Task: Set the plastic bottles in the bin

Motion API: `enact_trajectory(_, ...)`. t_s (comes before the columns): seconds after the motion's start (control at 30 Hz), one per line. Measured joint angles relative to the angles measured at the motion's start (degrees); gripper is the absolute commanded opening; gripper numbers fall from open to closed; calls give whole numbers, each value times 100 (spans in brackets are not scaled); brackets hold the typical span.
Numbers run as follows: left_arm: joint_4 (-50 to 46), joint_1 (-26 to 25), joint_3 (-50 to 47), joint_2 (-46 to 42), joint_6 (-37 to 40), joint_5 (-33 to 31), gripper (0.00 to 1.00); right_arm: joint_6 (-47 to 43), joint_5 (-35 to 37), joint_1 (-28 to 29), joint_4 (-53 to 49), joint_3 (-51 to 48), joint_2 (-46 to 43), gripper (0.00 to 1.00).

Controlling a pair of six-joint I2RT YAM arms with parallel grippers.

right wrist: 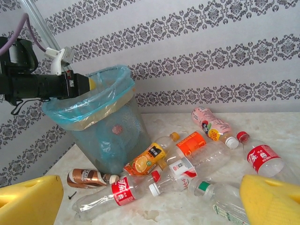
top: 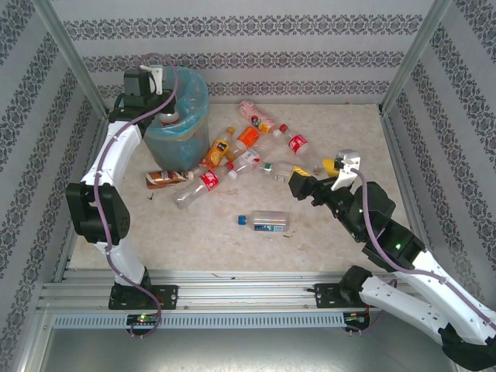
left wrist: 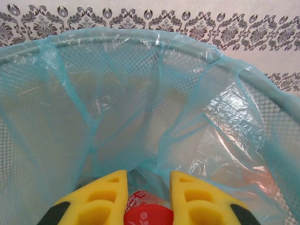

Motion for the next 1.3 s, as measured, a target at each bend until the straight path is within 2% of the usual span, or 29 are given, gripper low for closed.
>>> enact_trajectory(0.37,887,4,-354,-422,50,-164,0,-2,0,-2,-2,0,127,95)
enact_trajectory(0.7,2767,7,-1720,-400,-2,68,0,0,-4,-2,-2,0,127,94)
enact_trajectory(1.0,3228,9,-1884,-291,-11,227,0,52,-4,-2,-2,0,142,93)
enact_trajectory(1.3,3305,9,-1963,-341,-160,625,0,131,-20,-2,-2,0,251,92)
